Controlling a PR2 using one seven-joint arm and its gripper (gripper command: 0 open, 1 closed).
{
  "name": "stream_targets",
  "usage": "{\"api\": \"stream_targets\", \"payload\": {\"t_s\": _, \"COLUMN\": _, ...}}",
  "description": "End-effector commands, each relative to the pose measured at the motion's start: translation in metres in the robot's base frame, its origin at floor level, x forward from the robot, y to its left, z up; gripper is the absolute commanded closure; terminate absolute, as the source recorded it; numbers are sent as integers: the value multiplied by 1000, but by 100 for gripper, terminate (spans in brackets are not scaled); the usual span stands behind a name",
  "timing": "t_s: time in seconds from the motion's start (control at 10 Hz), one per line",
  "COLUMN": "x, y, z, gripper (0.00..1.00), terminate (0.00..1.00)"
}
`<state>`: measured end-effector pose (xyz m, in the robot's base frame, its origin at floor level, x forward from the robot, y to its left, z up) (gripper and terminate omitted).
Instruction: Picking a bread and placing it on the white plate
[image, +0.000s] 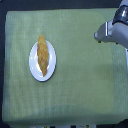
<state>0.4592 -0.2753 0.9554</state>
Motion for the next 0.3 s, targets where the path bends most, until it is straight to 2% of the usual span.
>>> {"api": "stream_targets", "payload": {"t_s": 0.0, "x": -5, "y": -7, "z": -9, "gripper": 0, "terminate": 0}}
{"api": "stream_targets", "payload": {"t_s": 0.1, "x": -4, "y": -4, "z": -9, "gripper": 0, "terminate": 0}}
{"api": "stream_targets", "payload": {"t_s": 0.2, "x": -1, "y": -8, "z": -10, "gripper": 0, "terminate": 100}}
